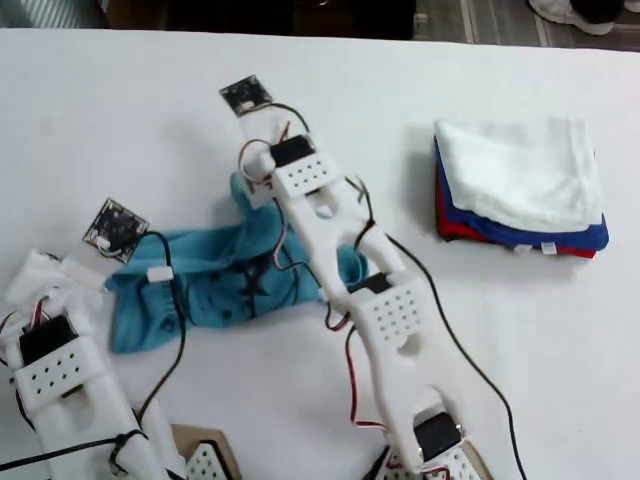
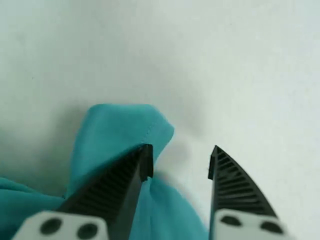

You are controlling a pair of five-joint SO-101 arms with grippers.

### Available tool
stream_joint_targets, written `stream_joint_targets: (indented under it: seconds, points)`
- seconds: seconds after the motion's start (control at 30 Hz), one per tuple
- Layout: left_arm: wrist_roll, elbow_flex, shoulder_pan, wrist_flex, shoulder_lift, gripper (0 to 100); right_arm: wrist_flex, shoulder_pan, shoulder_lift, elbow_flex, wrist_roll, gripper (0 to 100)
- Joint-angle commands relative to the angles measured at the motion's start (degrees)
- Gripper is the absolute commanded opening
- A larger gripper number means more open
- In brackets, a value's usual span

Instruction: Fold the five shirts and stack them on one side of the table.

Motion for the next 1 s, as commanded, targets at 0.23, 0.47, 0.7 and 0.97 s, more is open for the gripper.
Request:
stream_joint_targets:
  seconds: [0.23,0.47,0.7,0.97]
  points:
    - [-0.35,-0.31,-1.93,-0.88,-0.62,3,10.51,-1.45,7.25,-19.96,0.09,3.7]
    - [-0.35,-0.31,-2.02,-0.97,-0.62,3,22.64,-1.80,6.90,-37.45,-0.35,2.4]
    - [-0.35,-0.31,-1.85,-0.97,-0.62,3,21.05,-2.86,12.09,-36.66,-0.44,19.5]
    - [-0.35,-0.31,-2.02,-0.88,-0.62,3,16.66,-5.32,16.84,-36.66,0.09,20.7]
